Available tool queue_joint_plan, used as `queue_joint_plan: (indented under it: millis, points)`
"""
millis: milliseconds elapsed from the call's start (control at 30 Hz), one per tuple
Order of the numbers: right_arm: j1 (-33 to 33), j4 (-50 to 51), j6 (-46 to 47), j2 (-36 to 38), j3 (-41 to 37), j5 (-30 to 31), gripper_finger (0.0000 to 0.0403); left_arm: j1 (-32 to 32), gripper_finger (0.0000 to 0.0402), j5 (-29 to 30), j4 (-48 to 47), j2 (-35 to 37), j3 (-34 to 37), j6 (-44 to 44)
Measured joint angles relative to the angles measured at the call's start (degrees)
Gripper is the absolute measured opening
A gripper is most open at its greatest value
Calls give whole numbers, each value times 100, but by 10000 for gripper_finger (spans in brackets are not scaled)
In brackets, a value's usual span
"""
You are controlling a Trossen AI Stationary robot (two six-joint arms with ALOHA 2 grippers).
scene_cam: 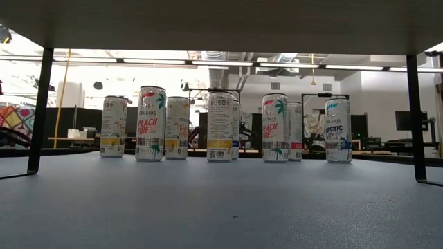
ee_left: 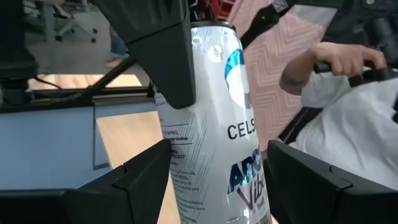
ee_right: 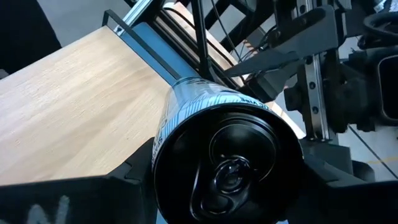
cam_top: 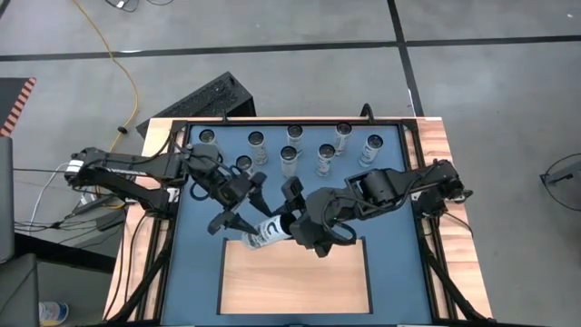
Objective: Place canned beverage on shelf
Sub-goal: Put the bottom right white blue soda can on the shelf
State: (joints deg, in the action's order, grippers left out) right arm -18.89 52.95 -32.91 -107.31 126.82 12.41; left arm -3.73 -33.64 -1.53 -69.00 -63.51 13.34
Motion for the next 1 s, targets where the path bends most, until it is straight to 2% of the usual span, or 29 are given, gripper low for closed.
queue_joint_plan:
  millis: [500, 767, 1000]
  points:
    - [184, -242, -208, 0, 0, -402, 233, 4, 254, -482, 431, -225, 2, 315]
    - [240, -219, -231, 7, 0, -507, 233, 0, 254, -368, 491, -229, 2, 338]
    - [254, -242, -225, 7, 0, -610, 233, -13, 286, -338, 526, -237, 2, 173]
